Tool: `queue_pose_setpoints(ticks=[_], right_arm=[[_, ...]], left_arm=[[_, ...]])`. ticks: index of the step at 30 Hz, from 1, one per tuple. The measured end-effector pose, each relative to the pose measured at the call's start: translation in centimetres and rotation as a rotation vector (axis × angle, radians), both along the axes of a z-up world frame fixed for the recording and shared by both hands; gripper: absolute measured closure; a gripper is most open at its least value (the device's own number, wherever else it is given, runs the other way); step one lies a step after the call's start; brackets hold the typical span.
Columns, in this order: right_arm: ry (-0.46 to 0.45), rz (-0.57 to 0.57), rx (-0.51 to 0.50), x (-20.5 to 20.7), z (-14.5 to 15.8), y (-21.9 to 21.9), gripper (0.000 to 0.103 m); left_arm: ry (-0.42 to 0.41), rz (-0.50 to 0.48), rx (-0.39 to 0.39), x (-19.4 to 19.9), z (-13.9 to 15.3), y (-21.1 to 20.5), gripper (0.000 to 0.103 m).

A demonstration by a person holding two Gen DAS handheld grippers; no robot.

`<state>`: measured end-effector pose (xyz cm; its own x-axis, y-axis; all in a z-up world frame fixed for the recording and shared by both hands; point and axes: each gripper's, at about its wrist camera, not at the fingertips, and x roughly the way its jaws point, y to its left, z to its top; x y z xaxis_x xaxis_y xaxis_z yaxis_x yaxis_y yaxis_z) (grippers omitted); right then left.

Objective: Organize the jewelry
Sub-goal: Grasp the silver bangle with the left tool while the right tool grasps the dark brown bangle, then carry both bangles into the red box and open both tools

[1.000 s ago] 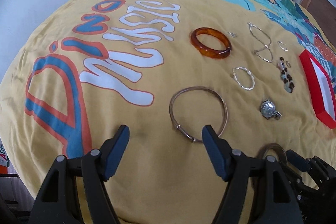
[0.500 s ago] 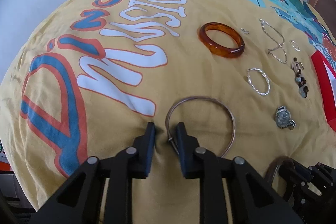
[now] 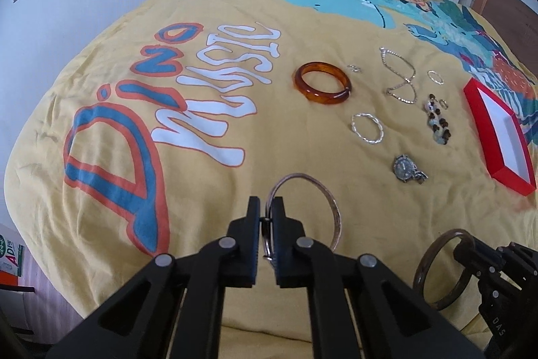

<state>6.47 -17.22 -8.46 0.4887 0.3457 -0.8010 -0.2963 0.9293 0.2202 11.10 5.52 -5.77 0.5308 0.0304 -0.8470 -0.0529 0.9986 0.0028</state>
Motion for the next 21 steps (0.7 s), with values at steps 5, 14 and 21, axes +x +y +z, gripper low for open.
queue_pose_setpoints(ticks=[5,14,21], right_arm=[[-0.049,-0.026,0.013,-1.7,2.1,-1.5,0.094],[-0.157,-0.228,0.016,-1.7,6.6,-11.2,0.094],[-0.162,-0.421,-0.057,1.7,7.4,-22.2,0.093]], left_arm=[[-0.025,-0.041,0.020,-1.4,1.7,-1.9,0.097],[-0.087,-0.232,-0.026,-0.6,6.3,-11.3,0.097],[-0.113,-0.385,-0.088,3.7,8.0,-22.5,0.097]])
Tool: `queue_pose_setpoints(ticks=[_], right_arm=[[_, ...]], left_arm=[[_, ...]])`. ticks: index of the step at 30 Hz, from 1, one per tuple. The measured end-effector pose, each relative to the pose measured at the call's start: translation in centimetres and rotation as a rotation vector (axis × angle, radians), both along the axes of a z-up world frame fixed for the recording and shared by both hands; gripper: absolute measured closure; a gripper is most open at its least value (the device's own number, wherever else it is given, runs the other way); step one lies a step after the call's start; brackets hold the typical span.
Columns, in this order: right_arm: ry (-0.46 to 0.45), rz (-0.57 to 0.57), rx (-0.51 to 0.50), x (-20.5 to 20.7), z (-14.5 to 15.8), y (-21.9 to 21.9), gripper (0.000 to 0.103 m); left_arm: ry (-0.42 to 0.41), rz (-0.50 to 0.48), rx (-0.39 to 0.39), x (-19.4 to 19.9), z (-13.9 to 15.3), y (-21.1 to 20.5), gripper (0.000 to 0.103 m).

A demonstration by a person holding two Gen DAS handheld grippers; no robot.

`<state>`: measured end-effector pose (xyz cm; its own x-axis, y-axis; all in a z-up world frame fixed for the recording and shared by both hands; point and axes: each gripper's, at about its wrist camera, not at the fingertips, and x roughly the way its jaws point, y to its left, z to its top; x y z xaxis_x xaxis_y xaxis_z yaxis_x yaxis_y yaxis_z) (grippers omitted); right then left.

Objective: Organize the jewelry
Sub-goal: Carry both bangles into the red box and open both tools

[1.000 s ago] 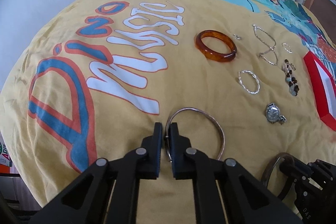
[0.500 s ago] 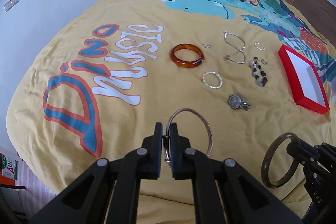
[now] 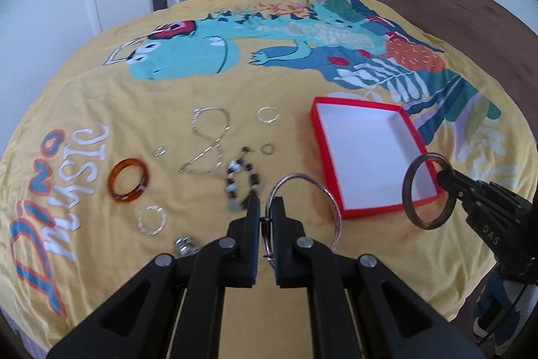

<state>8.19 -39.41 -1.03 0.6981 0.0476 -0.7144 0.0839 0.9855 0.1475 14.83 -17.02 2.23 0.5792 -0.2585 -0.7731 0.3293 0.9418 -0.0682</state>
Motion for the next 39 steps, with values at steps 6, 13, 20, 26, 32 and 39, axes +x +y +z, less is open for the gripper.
queue_pose_setpoints(ticks=[6,13,20,26,32,39], right_arm=[[0.062,-0.085,-0.025,3.6,-3.3,-5.8,0.093],[0.158,-0.064,-0.062,6.3,-8.3,-7.7,0.093],[0.213,-0.021,-0.139,6.9,-10.2,-6.9,0.094],[0.257,0.001,-0.210,7.6,-10.5,-6.2,0.093],[0.205,-0.025,-0.192,5.9,-7.3,-6.4,0.063],[0.076,-0.053,-0.152,1.9,0.2,-4.8,0.058]], left_arm=[[0.017,-0.084,0.012,4.4,-2.1,-8.5,0.097],[0.106,-0.131,0.064,7.0,-8.2,-13.5,0.097],[0.145,-0.128,0.115,7.1,-11.5,-13.9,0.097],[0.182,-0.120,0.075,7.3,-11.2,-13.5,0.094],[0.142,-0.141,-0.001,6.4,-7.9,-12.6,0.068],[0.027,-0.088,-0.046,2.8,-1.4,-7.3,0.067]])
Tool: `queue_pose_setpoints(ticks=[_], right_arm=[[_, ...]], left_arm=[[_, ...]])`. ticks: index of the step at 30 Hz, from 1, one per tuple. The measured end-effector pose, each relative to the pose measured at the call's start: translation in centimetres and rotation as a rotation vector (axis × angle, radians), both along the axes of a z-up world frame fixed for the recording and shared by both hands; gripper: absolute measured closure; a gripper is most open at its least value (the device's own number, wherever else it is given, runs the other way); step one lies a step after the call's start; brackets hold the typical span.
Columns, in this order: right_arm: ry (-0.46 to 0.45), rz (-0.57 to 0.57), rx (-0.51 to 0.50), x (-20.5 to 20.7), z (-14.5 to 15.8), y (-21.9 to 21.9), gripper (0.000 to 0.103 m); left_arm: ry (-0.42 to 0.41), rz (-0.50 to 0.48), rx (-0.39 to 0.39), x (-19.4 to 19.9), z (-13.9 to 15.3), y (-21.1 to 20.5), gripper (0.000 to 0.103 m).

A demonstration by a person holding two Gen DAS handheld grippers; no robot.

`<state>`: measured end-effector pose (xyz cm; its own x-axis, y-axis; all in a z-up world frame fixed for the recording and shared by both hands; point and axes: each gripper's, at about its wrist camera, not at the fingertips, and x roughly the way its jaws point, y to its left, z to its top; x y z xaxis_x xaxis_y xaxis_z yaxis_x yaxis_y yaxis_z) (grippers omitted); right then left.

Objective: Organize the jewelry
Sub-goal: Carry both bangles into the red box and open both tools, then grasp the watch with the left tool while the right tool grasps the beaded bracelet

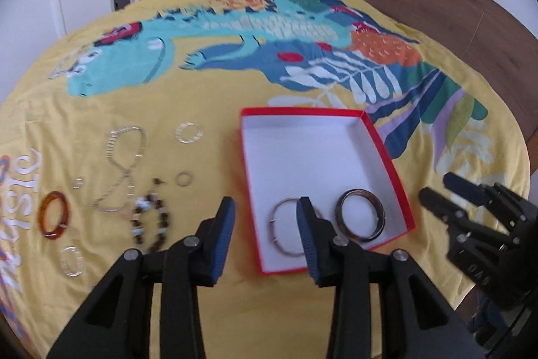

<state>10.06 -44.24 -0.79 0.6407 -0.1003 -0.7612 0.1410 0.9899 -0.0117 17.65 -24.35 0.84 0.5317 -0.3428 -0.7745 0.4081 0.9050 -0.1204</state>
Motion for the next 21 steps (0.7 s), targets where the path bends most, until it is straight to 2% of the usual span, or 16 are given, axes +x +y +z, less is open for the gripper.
queue_pose_setpoints(ticks=[6,9,15,21], right_arm=[[-0.095,0.063,0.068,-2.8,4.6,5.0,0.052],[-0.107,0.102,0.090,-3.7,5.4,8.1,0.051],[-0.097,0.166,0.143,-4.0,4.5,13.4,0.046],[-0.057,0.243,0.171,-1.9,1.1,16.7,0.045]], left_arm=[[-0.021,0.055,0.047,-3.5,1.8,8.1,0.067],[-0.017,0.099,0.056,-5.1,1.5,12.7,0.061],[0.003,0.188,0.089,-7.2,-1.1,19.5,0.059],[0.045,0.228,0.088,-7.0,-5.0,21.3,0.054]])
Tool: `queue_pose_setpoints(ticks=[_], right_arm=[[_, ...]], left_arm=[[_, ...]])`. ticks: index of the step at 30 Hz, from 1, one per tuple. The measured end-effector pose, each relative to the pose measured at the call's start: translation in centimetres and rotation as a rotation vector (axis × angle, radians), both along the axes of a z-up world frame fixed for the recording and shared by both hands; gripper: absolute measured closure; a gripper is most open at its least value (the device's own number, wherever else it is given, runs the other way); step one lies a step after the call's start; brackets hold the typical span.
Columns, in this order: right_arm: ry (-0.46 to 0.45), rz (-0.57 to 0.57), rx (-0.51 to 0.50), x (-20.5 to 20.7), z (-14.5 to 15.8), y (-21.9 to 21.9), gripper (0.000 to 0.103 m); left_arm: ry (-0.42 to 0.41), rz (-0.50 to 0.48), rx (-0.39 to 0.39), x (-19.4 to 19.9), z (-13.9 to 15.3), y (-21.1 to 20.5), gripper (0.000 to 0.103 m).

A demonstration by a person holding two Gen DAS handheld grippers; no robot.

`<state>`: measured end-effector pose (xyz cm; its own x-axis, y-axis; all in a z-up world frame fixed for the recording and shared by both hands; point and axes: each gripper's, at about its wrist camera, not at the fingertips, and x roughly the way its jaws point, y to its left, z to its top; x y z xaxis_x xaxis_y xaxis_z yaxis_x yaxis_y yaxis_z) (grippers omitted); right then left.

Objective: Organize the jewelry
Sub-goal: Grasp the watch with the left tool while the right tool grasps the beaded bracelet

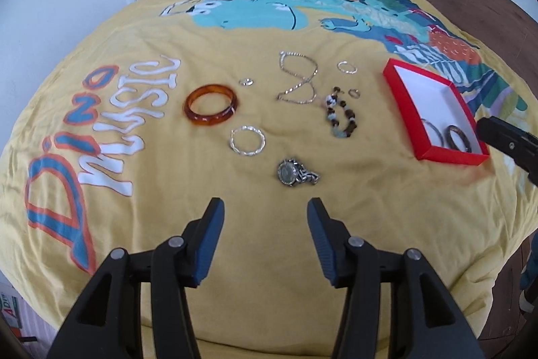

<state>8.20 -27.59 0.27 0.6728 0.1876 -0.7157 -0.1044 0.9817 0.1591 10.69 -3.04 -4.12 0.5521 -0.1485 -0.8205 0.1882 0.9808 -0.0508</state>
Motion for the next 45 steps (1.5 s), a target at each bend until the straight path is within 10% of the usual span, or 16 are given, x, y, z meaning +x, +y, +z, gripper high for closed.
queue_pose_setpoints(ticks=[23,45], right_arm=[[0.149,0.062,0.086,12.0,-10.6,3.3,0.020],[0.033,0.054,-0.002,12.5,-9.3,6.3,0.015]], left_arm=[[0.087,0.035,-0.068,7.3,-7.3,-3.2,0.051],[0.047,0.049,-0.193,6.5,-7.8,-0.6,0.064]])
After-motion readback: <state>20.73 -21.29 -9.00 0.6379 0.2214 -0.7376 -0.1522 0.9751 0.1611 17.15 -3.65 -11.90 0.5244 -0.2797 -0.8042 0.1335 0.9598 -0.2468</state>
